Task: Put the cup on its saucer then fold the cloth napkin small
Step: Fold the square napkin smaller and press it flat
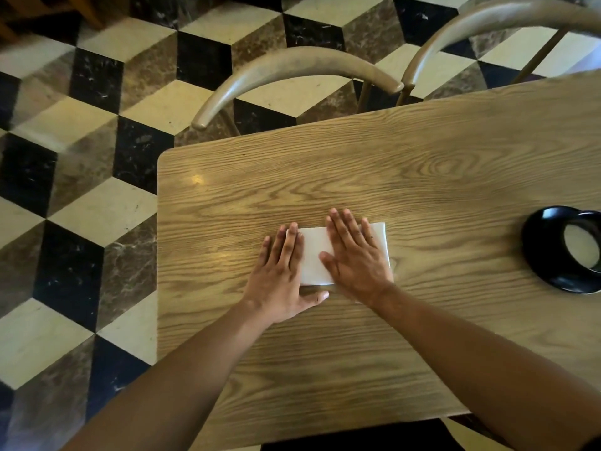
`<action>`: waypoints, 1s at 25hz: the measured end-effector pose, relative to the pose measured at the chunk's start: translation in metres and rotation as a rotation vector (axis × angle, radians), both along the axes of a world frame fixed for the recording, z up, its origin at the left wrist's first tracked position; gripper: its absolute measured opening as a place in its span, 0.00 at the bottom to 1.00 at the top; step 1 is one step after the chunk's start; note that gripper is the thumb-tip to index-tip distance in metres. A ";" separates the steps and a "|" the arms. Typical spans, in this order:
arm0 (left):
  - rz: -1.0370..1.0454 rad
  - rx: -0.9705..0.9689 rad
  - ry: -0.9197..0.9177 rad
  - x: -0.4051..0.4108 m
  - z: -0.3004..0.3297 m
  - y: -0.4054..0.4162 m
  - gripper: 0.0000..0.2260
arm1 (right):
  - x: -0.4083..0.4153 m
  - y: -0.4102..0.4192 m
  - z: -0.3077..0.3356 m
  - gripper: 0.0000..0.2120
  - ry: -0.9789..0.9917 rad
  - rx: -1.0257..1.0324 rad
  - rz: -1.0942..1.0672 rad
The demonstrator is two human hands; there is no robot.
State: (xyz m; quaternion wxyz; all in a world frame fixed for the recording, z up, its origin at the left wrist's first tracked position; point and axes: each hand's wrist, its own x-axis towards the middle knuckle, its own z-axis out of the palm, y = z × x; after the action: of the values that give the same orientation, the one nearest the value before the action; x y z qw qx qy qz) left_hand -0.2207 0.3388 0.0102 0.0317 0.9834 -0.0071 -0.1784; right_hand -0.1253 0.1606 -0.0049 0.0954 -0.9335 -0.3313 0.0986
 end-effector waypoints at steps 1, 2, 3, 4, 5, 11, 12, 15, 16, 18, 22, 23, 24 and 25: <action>0.006 -0.008 0.004 -0.001 0.001 0.000 0.57 | 0.006 -0.017 -0.002 0.36 -0.017 -0.018 -0.013; 0.008 -0.010 0.008 -0.001 0.001 -0.001 0.57 | 0.010 -0.032 -0.003 0.36 -0.021 -0.024 -0.039; 0.008 -0.008 0.008 -0.001 0.002 -0.001 0.57 | 0.013 -0.044 -0.004 0.37 -0.019 -0.027 -0.069; 0.007 -0.005 0.005 0.000 0.002 0.000 0.57 | 0.014 -0.051 -0.004 0.38 -0.016 -0.033 -0.090; 0.007 -0.005 0.004 -0.001 0.003 0.000 0.56 | 0.015 -0.055 -0.004 0.38 -0.010 -0.043 -0.092; 0.023 -0.004 0.021 0.000 0.006 -0.002 0.54 | 0.015 -0.053 0.001 0.39 -0.013 -0.041 -0.094; 0.034 -0.006 0.029 0.001 0.007 -0.004 0.53 | 0.015 -0.052 0.003 0.39 -0.027 -0.022 -0.096; 0.118 -0.113 0.004 0.001 0.009 -0.007 0.48 | 0.013 -0.049 0.010 0.37 -0.068 0.075 -0.141; 0.181 -0.178 -0.024 0.001 0.011 -0.007 0.44 | 0.011 -0.048 0.013 0.36 -0.077 0.106 -0.188; 0.335 -0.279 -0.117 0.000 0.016 -0.009 0.33 | 0.005 -0.048 0.017 0.33 -0.097 0.156 -0.279; 0.647 -0.312 -0.247 0.002 0.028 -0.025 0.26 | -0.035 -0.035 0.026 0.23 -0.134 0.261 -0.238; 0.739 -0.372 -0.228 0.002 0.032 -0.031 0.26 | -0.046 -0.028 0.029 0.21 -0.125 0.266 -0.201; 0.829 -0.439 -0.206 0.002 0.035 -0.037 0.26 | -0.054 -0.021 0.031 0.21 -0.104 0.262 -0.161; 0.901 -0.483 -0.184 0.002 0.037 -0.041 0.25 | -0.062 -0.014 0.033 0.21 -0.071 0.245 -0.124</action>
State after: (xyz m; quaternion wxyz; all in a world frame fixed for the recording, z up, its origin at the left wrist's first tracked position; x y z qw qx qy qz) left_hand -0.2183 0.2977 0.0468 0.3307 0.8652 0.3731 -0.0531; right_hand -0.1869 0.1461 0.0283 0.2029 -0.9364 -0.2857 0.0179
